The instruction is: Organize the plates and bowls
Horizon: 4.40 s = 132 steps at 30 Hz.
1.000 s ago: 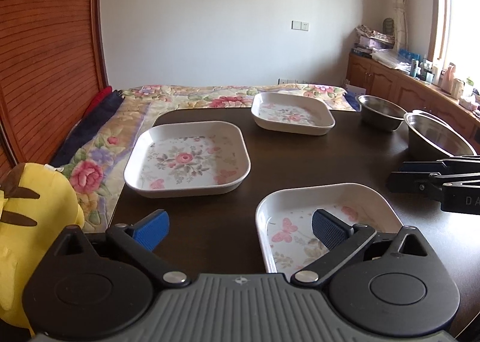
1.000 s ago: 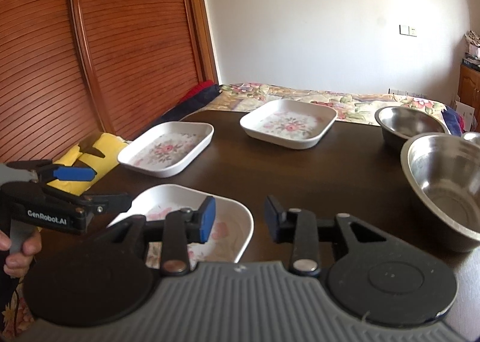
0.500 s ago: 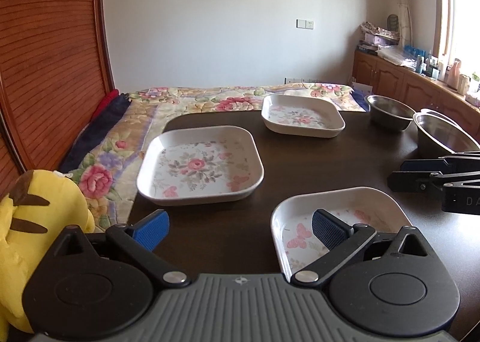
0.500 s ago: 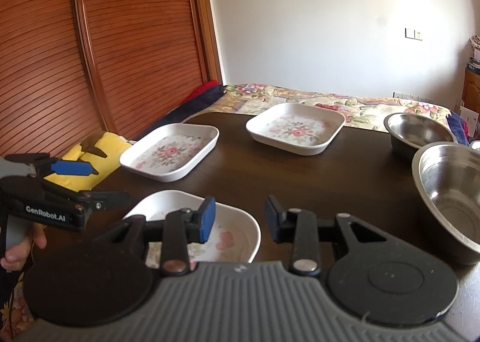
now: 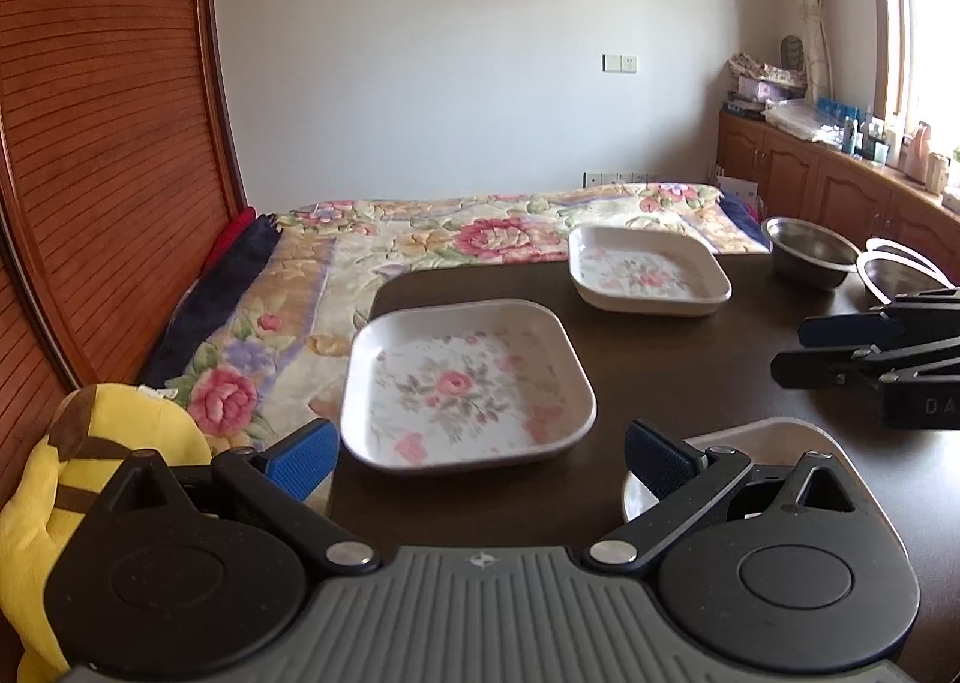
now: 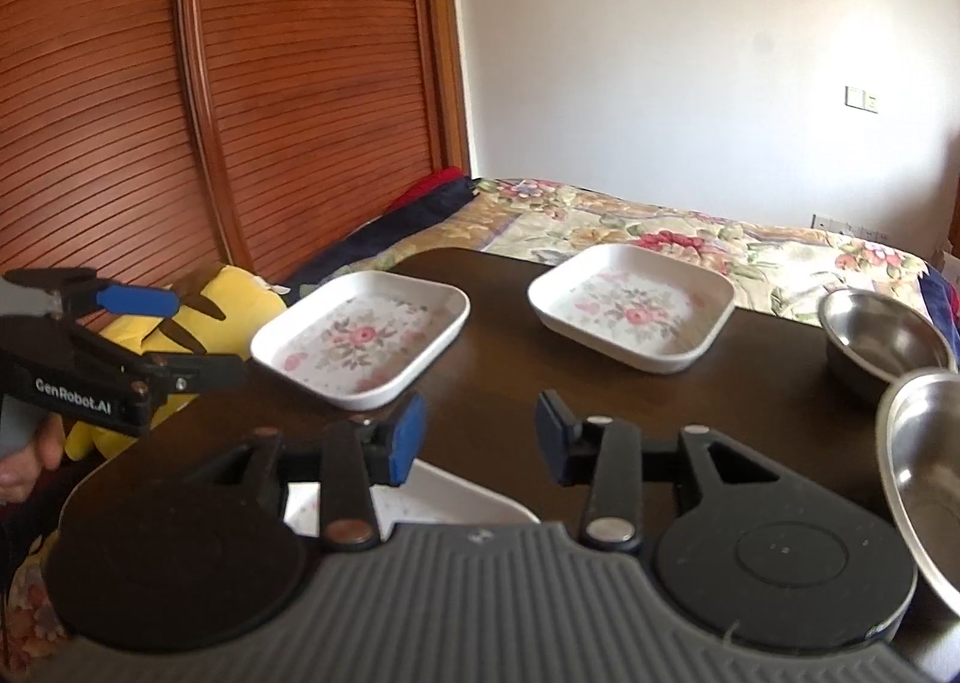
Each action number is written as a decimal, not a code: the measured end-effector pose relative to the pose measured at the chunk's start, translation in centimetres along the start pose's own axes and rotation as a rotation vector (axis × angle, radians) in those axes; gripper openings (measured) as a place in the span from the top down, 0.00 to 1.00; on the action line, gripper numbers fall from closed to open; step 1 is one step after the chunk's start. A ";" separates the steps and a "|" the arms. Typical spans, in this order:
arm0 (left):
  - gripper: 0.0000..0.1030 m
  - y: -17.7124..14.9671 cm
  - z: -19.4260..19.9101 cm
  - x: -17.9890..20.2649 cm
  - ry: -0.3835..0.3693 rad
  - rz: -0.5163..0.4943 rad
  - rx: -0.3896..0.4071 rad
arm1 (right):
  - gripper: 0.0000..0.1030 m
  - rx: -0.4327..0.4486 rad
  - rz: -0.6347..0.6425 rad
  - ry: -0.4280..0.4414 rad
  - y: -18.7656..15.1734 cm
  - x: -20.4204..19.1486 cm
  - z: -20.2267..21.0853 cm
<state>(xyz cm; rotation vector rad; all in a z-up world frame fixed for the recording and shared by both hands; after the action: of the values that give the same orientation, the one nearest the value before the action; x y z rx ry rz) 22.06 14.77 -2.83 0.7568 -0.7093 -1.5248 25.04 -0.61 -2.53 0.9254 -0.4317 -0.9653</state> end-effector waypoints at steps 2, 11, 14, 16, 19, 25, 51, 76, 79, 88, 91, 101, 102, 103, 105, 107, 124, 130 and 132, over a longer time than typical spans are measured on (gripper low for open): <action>0.00 0.6 -0.2 -0.5 -0.012 0.005 0.011 | 0.56 -0.002 0.015 0.005 0.5 -0.4 -0.5; 0.05 2.3 -2.0 -2.7 0.005 0.005 0.026 | 0.53 -0.031 0.027 0.034 2.7 -1.7 -3.6; 0.05 2.6 -2.9 -3.6 -0.001 0.006 0.025 | 0.53 -0.050 0.025 0.043 3.1 -2.0 -4.8; 0.06 2.8 -3.5 -4.2 -0.001 0.017 0.025 | 0.53 -0.062 0.021 0.050 3.3 -2.2 -5.6; 0.08 3.0 -4.4 -5.1 -0.010 0.030 0.021 | 0.53 -0.076 0.016 0.054 3.6 -2.4 -6.7; 0.19 3.1 -6.5 -6.6 -0.018 0.044 -0.001 | 0.53 -0.116 0.008 0.068 3.5 -2.9 -9.0; 0.68 0.8 -11.3 -8.4 -0.076 0.101 -0.094 | 0.71 -0.215 0.020 0.094 2.6 -3.5 -12.7; 0.84 0.4 -11.2 -8.2 -0.076 0.120 -0.102 | 0.80 -0.237 0.020 0.113 1.9 -3.4 -13.2; 0.84 0.4 -10.9 -8.1 -0.082 0.127 -0.103 | 0.80 -0.237 0.010 0.114 1.8 -3.2 -13.1; 0.84 0.8 -9.8 -7.5 -0.081 0.130 -0.089 | 0.80 -0.221 0.014 0.109 2.1 -3.2 -12.4; 0.84 0.6 -9.8 -7.3 -0.079 0.130 -0.091 | 0.80 -0.212 0.017 0.105 2.2 -3.2 -12.0; 0.85 1.6 -7.8 -6.2 -0.068 0.107 -0.060 | 0.80 -0.164 0.003 0.101 2.8 -2.6 -9.9; 0.85 1.7 -7.5 -6.0 -0.067 0.105 -0.056 | 0.80 -0.158 0.002 0.101 2.9 -2.5 -9.6; 0.85 1.9 -7.2 -5.8 -0.067 0.103 -0.052 | 0.80 -0.151 0.001 0.100 2.9 -2.5 -9.3; 0.85 2.1 -6.6 -5.2 -0.070 0.093 -0.047 | 0.80 -0.140 -0.002 0.098 3.0 -2.4 -8.7; 0.85 2.1 -6.0 -4.6 -0.074 0.085 -0.043 | 0.80 -0.130 -0.008 0.096 3.1 -2.1 -7.9; 0.85 0.9 -2.5 1.7 -0.132 0.053 -0.034 | 0.80 -0.099 -0.041 0.055 0.4 0.2 -2.3; 0.85 0.3 -1.5 3.4 -0.151 0.041 -0.033 | 0.81 -0.095 -0.055 0.041 -0.9 0.9 -0.9; 0.85 0.0 -1.2 4.1 -0.158 0.039 -0.034 | 0.80 -0.094 -0.059 0.036 -1.3 1.0 -0.4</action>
<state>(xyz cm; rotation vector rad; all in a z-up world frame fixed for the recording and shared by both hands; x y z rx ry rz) 22.76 10.69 -3.76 0.5977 -0.8090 -1.5691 25.23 -1.60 -3.94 0.8727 -0.3278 -1.0128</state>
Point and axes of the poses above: each gripper's, at about its wrist camera, not at the fingertips, and z roughly against the way its jaws point, x to its right, y to its top, the point moved 10 cm from there along -z, roughly the way its jaws point, and after that the axes turned 4 degrees about -x, right-handed, at the moved point
